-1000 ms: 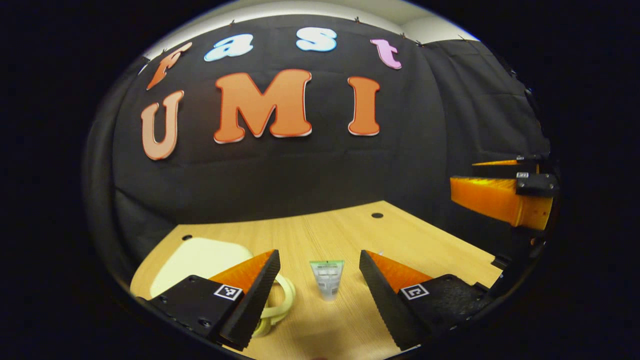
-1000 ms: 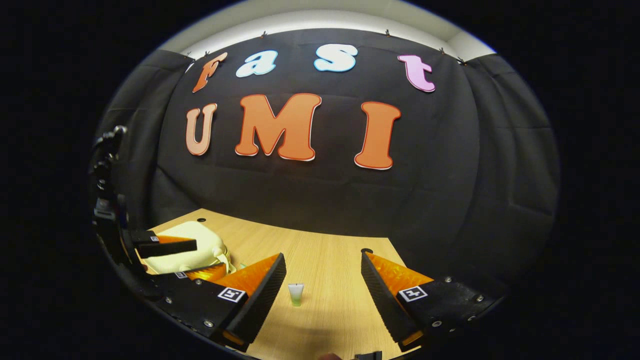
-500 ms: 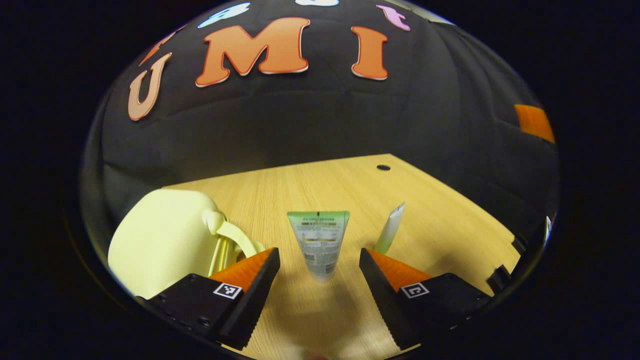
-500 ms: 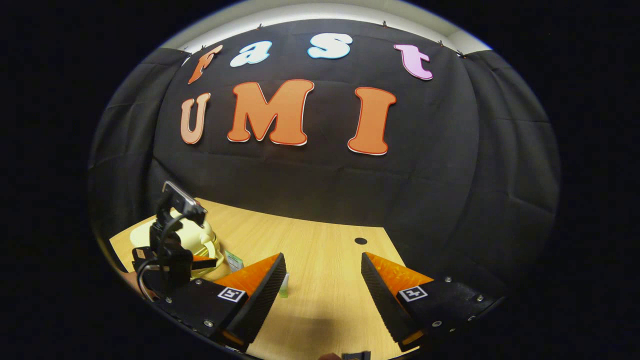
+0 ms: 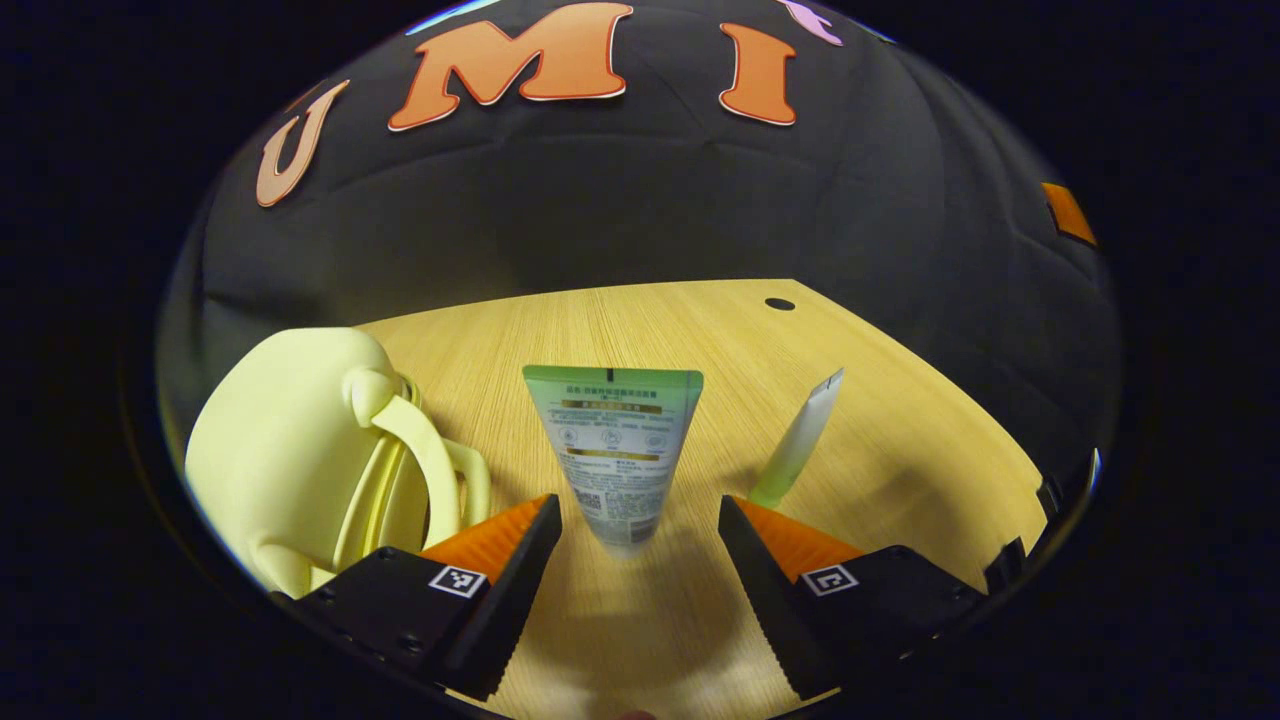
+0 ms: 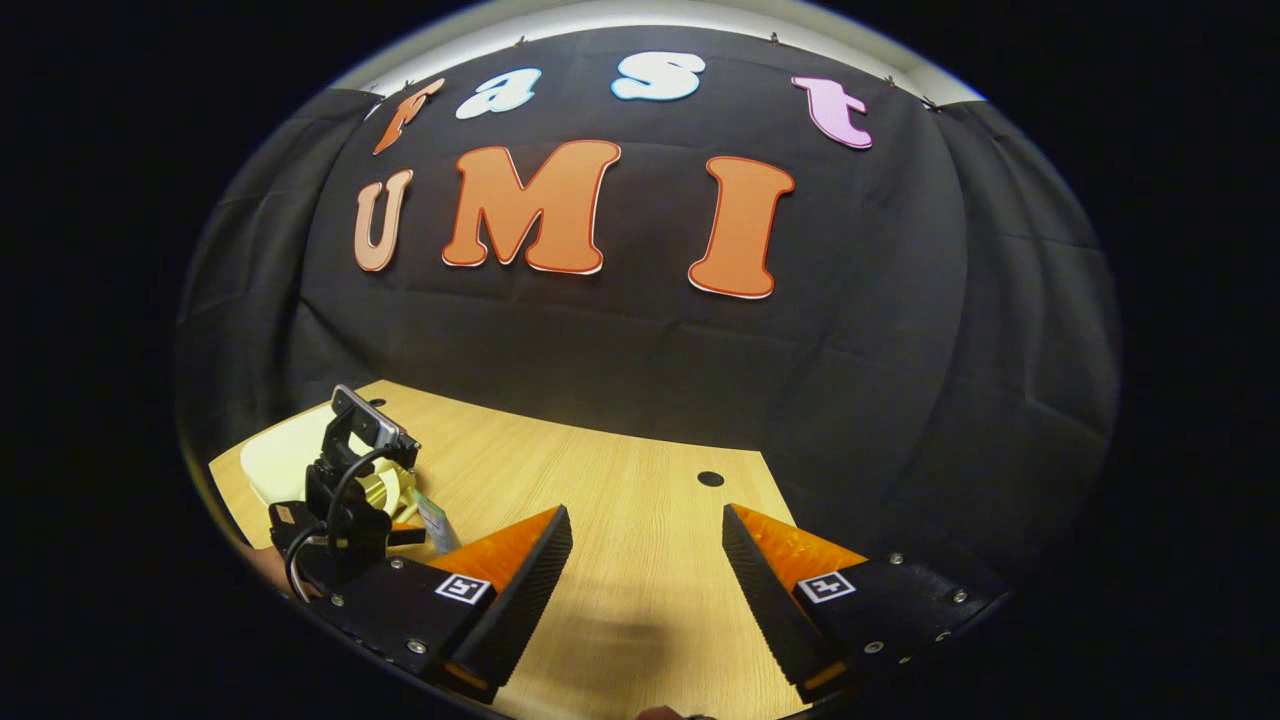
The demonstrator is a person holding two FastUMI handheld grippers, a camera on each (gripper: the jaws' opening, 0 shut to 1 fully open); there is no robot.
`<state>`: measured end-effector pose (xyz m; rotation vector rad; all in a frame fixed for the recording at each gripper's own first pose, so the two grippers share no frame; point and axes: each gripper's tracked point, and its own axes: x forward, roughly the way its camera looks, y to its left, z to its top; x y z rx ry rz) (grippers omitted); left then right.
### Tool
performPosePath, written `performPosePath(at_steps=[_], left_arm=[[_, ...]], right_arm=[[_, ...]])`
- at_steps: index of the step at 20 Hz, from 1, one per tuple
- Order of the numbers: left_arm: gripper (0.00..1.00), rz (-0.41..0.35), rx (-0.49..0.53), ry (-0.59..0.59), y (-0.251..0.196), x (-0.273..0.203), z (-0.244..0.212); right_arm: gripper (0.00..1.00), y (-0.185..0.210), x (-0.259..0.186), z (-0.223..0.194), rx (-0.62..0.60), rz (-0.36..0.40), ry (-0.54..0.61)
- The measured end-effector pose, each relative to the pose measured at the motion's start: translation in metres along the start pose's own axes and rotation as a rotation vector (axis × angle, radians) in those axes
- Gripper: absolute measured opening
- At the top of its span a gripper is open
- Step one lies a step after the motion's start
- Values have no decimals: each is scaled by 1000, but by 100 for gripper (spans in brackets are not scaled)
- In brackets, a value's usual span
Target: First open the suitcase, pack the skin care products into it, and then close the suitcase.
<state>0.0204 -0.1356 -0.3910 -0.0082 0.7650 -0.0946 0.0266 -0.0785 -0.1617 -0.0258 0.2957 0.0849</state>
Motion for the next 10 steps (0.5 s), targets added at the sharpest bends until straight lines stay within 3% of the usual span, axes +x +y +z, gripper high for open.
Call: performPosePath(at_steps=[4, 9, 10], left_arm=[[98, 36, 59, -46, 16, -35, 5], [99, 182, 249, -105, 67, -69, 23], [93, 200, 290, -94, 75, -71, 21]], right_arm=[[96, 6, 6, 3, 0, 14, -7], [96, 16, 11, 5, 7, 31, -14], [96, 17, 12, 6, 10, 33, -18]])
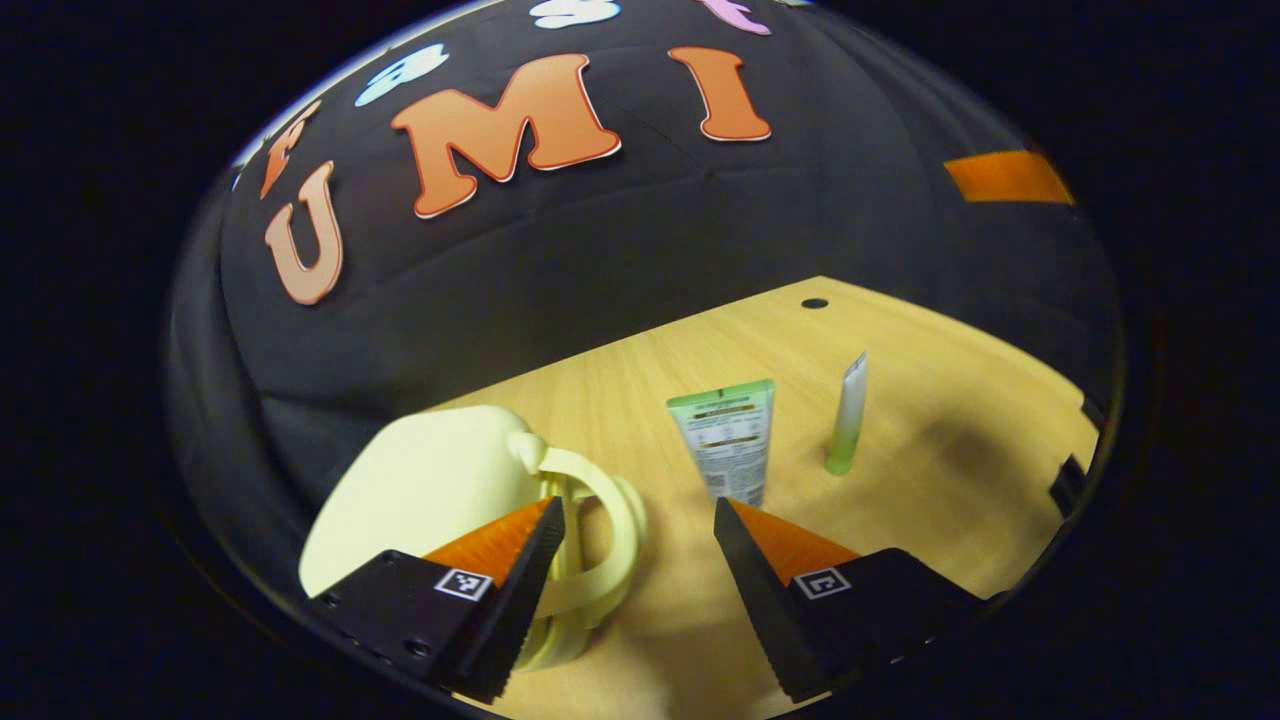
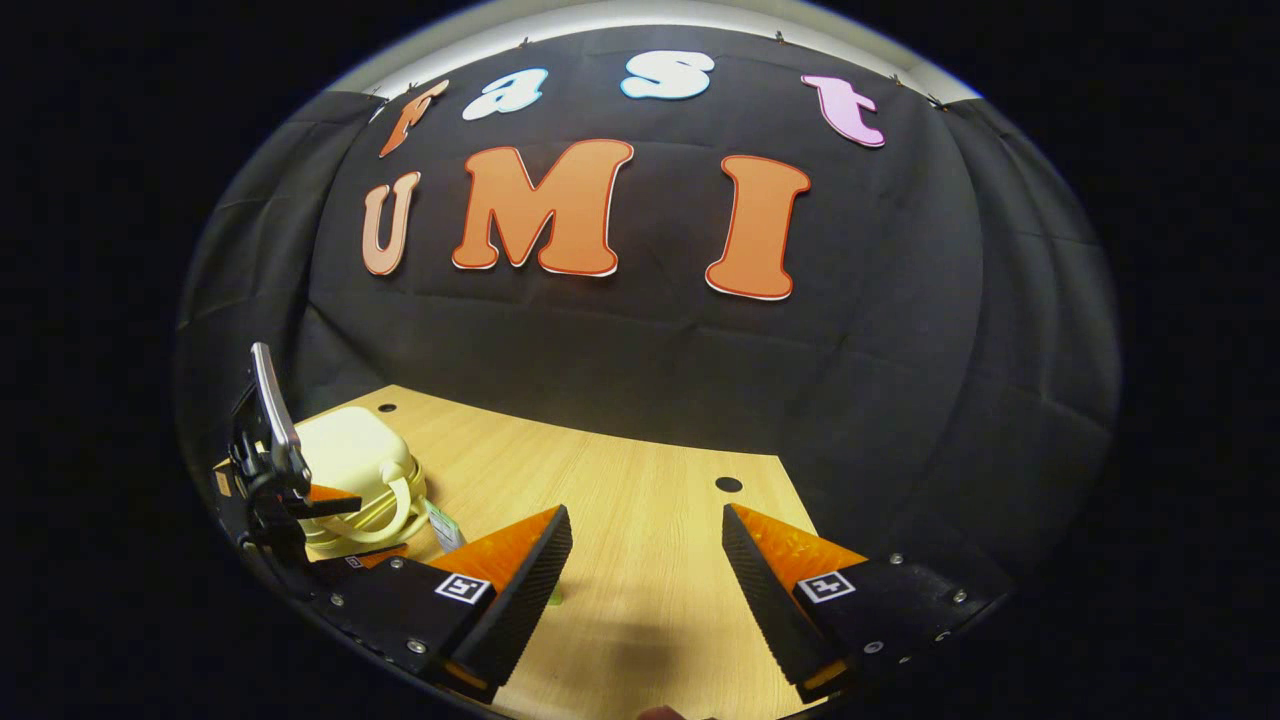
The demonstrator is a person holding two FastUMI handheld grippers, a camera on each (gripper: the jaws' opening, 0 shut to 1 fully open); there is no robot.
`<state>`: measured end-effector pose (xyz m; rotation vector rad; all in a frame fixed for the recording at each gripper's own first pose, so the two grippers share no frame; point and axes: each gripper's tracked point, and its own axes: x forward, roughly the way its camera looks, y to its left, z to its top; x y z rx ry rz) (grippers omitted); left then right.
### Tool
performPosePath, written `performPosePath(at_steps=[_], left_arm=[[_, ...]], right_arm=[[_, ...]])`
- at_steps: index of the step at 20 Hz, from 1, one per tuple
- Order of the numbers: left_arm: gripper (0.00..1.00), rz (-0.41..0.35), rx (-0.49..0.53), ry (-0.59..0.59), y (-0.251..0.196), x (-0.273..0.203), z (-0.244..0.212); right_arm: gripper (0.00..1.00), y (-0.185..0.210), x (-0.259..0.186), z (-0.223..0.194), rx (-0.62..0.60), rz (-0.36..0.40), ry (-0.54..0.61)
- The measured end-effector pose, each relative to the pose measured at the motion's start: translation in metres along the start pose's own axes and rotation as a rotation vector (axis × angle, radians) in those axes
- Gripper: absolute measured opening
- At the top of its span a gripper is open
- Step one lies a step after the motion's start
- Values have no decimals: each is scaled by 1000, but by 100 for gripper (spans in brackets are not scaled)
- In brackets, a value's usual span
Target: First open the suitcase, pack the skin care products into it, and then close the suitcase.
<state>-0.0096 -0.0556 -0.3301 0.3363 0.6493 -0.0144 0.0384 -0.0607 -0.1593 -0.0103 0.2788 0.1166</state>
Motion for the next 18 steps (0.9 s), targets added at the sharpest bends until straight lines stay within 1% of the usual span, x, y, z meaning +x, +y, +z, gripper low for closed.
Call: performPosePath(at_steps=[2, 5, 6, 7, 8, 9, 10, 11, 12, 13, 14, 16, 17, 18], left_arm=[[87, 18, 78, 28, 8, 1, -10], [87, 30, 184, 74, 17, 3, -22], [76, 20, 219, 98, 15, 1, -27], [67, 21, 255, 111, 16, 9, -32], [67, 22, 300, 117, 17, 6, -34], [63, 31, 351, 142, 19, 4, -38], [67, 40, 404, 152, 20, 3, -39], [67, 30, 458, 158, 19, 5, -41], [70, 33, 504, 161, 19, 14, -43], [46, 44, 563, 170, 19, 5, -44], [45, 45, 602, 181, 20, 10, -46], [36, 53, 660, 150, 12, 5, -36], [22, 53, 663, 146, 14, 4, -36], [21, 71, 669, 125, 16, 0, -29]], right_arm=[[96, 0, 1, 4, 1, -2, -13], [96, -3, 1, 4, 11, -7, -22], [96, -4, 1, 3, 13, -9, -24], [96, -6, 1, 3, 14, -13, -25], [96, -8, 1, 1, 14, -17, -26], [96, -9, 1, 1, 15, -21, -26], [96, -12, 1, 0, 20, -24, -29], [96, -14, 1, 1, 27, -27, -31], [96, -14, 3, 0, 34, -27, -30], [96, -16, 3, -1, 39, -30, -29], [96, -17, 3, -1, 45, -31, -32], [96, -19, 3, -2, 48, -28, -32], [96, -19, 3, -2, 48, -26, -37], [96, -19, 3, -3, 47, -24, -38]])
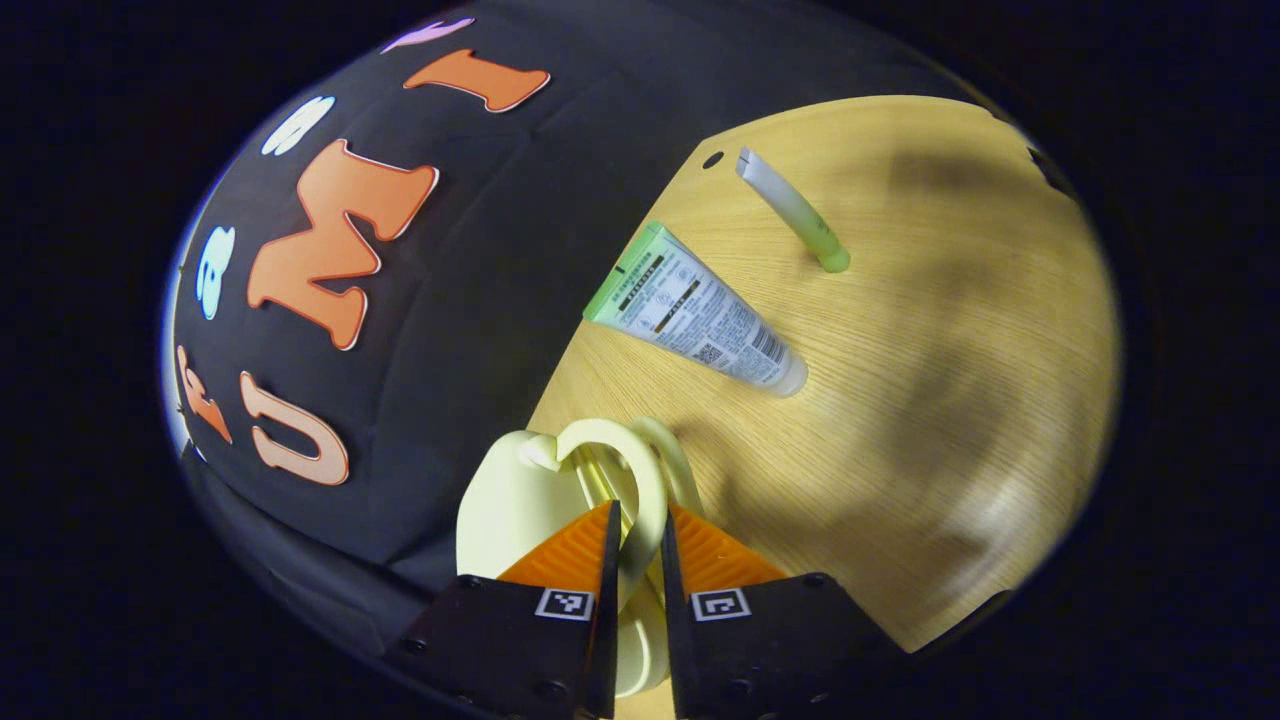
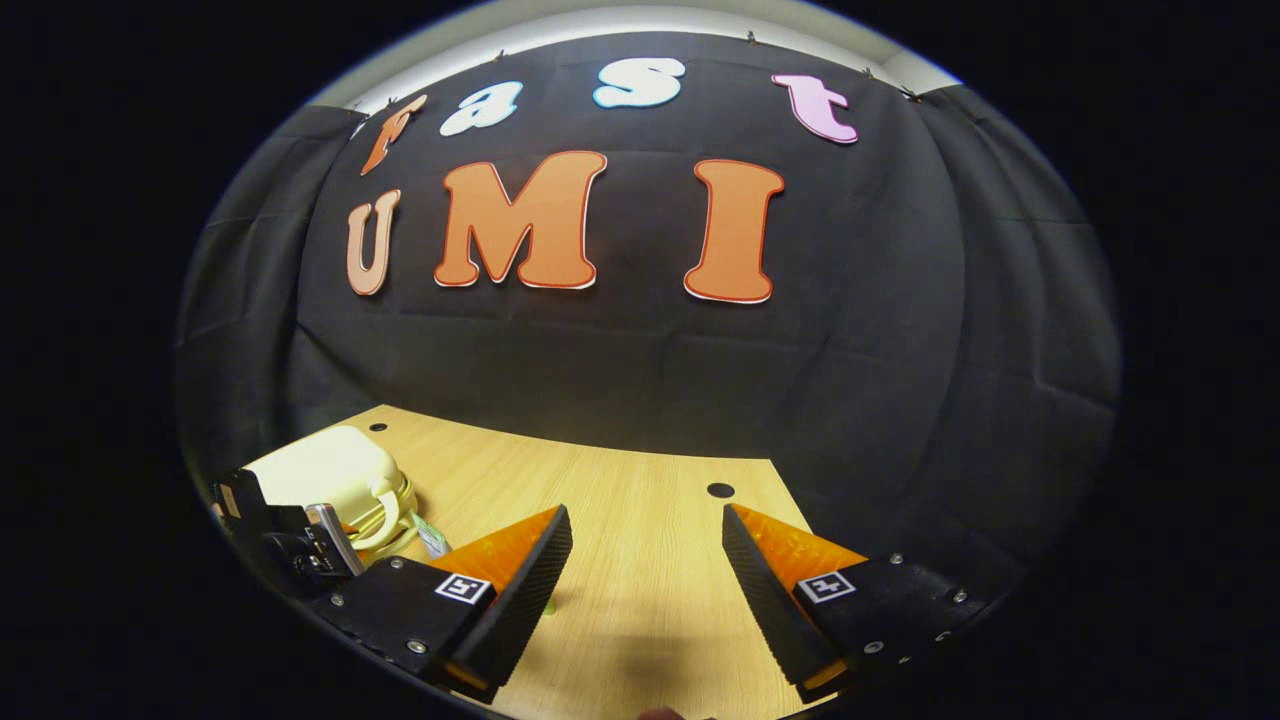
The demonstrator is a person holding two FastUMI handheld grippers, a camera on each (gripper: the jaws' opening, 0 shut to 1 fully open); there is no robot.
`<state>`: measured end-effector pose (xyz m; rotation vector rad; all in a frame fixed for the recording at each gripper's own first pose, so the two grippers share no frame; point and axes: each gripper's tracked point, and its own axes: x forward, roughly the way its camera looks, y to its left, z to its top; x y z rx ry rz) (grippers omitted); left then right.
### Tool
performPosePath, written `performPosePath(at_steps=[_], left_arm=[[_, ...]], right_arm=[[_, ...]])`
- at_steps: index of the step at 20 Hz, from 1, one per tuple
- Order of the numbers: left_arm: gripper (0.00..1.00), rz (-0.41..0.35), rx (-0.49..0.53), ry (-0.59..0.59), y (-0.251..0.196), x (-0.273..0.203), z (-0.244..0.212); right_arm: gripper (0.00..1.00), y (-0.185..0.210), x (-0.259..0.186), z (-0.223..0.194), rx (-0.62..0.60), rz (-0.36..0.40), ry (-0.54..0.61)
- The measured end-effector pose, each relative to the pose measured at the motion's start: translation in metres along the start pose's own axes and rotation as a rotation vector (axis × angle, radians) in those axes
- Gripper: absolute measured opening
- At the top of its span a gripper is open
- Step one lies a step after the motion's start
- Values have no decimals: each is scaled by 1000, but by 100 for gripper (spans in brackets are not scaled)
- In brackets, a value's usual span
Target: First open the suitcase, pack the skin care products into it, and then close the suitcase.
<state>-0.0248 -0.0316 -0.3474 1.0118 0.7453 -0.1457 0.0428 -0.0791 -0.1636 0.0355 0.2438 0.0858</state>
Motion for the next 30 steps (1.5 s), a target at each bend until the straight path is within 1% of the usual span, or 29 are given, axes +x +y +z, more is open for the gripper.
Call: performPosePath(at_steps=[1, 3, 5, 9, 11, 13, 15, 17, 19, 20, 22, 25, 28, 30], left_arm=[[10, -5, -20, 11, 1, 2, -1], [10, -26, -104, 9, 6, -1, 3], [10, -12, -179, -7, 22, -6, 8], [10, 43, -355, -50, 65, -31, 13], [10, 105, -444, -71, 94, -43, 14], [9, 158, -518, -85, 107, -54, 17], [10, 197, -604, -99, 120, -64, 11], [10, 217, -677, -124, 137, -73, -2], [10, 218, -747, -159, 153, -79, -12], [10, 213, -779, -174, 162, -82, -19], [10, 210, -817, -211, 184, -89, -31], [9, 226, -849, -246, 222, -92, -64], [9, 239, -867, -264, 253, -88, -97], [9, 255, -858, -269, 270, -84, -121]], right_arm=[[96, 0, 0, 0, 1, 6, 0], [96, 0, 0, -1, 2, 18, -3], [96, 0, 1, 0, -3, 33, -7], [96, 7, 6, 3, 1, 74, -15], [96, 16, 8, 6, 1, 105, -23], [96, 26, 8, 8, -9, 134, -31], [96, 37, 10, 12, -29, 155, -31], [96, 51, 6, 19, -55, 170, -37], [95, 65, 3, 36, -80, 162, -70], [95, 71, 6, 37, -80, 154, -70], [95, 88, 7, 43, -71, 134, -69], [95, 109, 10, 50, -46, 102, -63], [95, 127, 12, 56, -58, 58, -60], [96, 139, 12, 60, -57, 32, -60]])
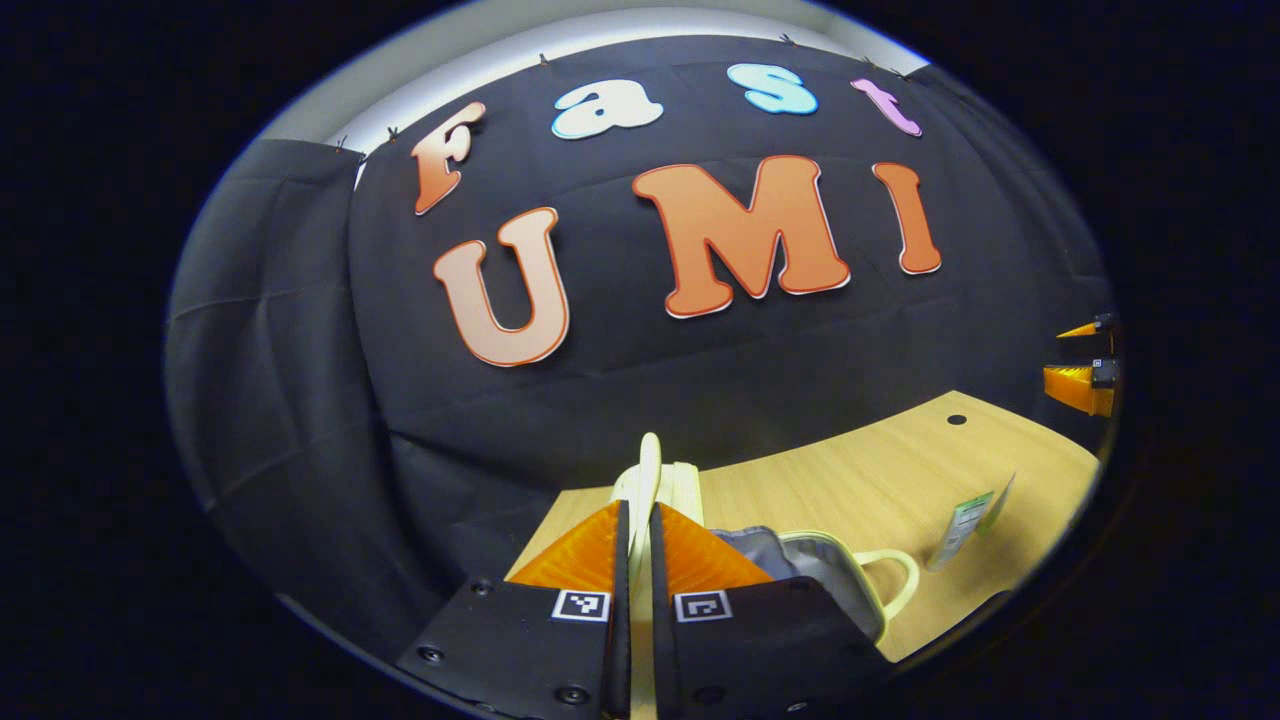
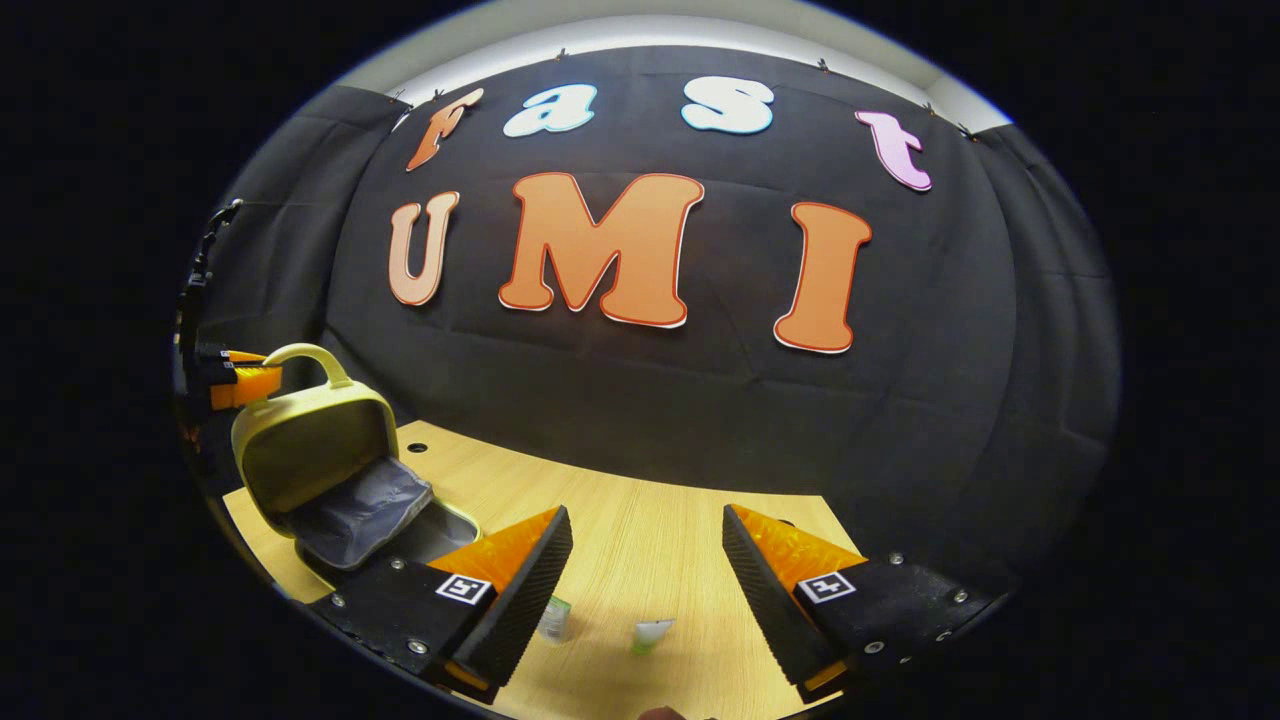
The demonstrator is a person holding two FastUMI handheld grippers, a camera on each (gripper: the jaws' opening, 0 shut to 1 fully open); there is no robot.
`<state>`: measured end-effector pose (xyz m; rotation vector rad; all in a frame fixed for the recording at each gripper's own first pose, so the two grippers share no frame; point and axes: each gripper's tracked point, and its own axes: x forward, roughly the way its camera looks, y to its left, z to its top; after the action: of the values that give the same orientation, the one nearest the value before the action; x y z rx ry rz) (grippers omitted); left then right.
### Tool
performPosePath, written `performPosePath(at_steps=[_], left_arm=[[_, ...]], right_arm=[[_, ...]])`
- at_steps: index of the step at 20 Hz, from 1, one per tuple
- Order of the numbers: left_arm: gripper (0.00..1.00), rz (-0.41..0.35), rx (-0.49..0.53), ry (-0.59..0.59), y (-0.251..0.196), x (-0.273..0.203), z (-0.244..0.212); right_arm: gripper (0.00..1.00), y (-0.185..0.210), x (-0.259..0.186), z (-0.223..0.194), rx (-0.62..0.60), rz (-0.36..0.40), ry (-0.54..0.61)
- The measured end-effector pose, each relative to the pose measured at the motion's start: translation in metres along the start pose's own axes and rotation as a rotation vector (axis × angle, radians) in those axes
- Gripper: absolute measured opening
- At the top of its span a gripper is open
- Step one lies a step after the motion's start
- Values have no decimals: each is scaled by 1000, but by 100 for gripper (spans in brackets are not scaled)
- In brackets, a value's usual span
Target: First open the suitcase, pack the skin care products into it, and then close the suitcase.
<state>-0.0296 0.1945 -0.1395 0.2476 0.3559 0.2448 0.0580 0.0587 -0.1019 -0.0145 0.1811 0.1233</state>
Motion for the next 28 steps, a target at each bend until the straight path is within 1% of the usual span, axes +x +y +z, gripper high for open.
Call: performPosePath(at_steps=[3, 6, 9, 13, 15, 19, 20, 21, 22, 23, 24, 25, 26, 28], left_arm=[[9, 47, 45, -12, 51, 14, -13], [9, 79, 31, 15, 98, 32, -38], [9, 112, 11, 60, 139, 43, -67], [9, 164, 7, 136, 177, 56, -115], [9, 195, -14, 183, 194, 61, -144], [9, 206, -74, 256, 212, 68, -190], [10, 221, -78, 271, 217, 70, -199], [13, 236, -76, 290, 221, 71, -211], [14, 260, -75, 303, 226, 70, -216], [16, 261, -77, 291, 228, 68, -215], [16, 252, -87, 271, 224, 67, -210], [19, 250, -98, 262, 218, 62, -204], [25, 241, -118, 255, 207, 59, -198], [50, 211, -133, 226, 181, 54, -181]], right_arm=[[95, 23, 1, 2, -17, -23, 8], [95, 48, -2, 6, -48, -30, 7], [95, 64, -5, 4, -23, -38, 26], [95, 67, -4, 0, -10, -75, 56], [95, 66, -7, -1, 4, -97, 71], [95, 70, -17, -4, 16, -123, 101], [95, 69, -19, -7, 17, -131, 114], [95, 68, -21, -9, 17, -137, 122], [96, 68, -24, -8, 16, -140, 122], [96, 68, -24, -8, 13, -139, 125], [95, 66, -24, -9, 11, -136, 127], [95, 64, -23, -10, 10, -134, 128], [95, 62, -22, -11, 12, -131, 128], [96, 56, -20, -11, 11, -123, 115]])
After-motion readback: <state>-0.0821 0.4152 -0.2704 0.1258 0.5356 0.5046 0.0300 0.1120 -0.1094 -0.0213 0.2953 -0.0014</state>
